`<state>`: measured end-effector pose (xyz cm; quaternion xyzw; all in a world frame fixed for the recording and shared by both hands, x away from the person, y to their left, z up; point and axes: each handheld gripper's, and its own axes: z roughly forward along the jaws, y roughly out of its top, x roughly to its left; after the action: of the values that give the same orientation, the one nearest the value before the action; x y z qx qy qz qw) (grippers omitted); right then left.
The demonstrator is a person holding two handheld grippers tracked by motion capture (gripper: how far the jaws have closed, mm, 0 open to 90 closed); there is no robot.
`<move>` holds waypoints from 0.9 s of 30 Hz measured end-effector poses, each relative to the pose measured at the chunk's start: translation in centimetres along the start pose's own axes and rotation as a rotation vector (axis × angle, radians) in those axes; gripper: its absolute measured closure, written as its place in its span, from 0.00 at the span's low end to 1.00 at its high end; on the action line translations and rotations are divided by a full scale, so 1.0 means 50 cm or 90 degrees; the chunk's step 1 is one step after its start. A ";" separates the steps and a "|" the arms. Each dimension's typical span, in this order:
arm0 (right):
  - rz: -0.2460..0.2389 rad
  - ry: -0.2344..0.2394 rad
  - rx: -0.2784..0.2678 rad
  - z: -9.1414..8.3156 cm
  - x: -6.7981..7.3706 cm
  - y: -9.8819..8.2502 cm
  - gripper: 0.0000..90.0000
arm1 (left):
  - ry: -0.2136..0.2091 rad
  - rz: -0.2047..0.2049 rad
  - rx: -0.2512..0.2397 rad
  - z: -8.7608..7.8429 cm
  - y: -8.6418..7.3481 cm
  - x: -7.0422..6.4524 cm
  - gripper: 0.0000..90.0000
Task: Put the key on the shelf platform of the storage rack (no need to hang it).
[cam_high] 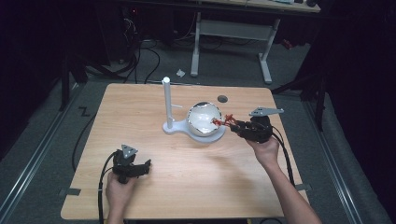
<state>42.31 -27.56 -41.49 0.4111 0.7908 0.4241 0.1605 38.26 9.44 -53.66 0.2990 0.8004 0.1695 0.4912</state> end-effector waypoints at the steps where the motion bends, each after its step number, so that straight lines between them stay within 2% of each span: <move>1: -0.001 0.001 0.001 0.004 0.002 0.004 0.75 | 0.000 0.000 0.000 0.000 0.000 0.000 0.17; 13: -0.004 0.014 0.013 0.044 0.013 0.033 0.75 | -0.001 0.002 0.001 0.000 0.000 0.001 0.17; 27: 0.004 0.004 0.057 0.105 0.020 0.052 0.75 | -0.002 0.003 0.001 0.000 0.001 0.001 0.17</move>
<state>46.21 -23.18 -42.38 0.4190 0.8082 0.3901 0.1379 38.28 9.49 -53.67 0.3016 0.7992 0.1694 0.4916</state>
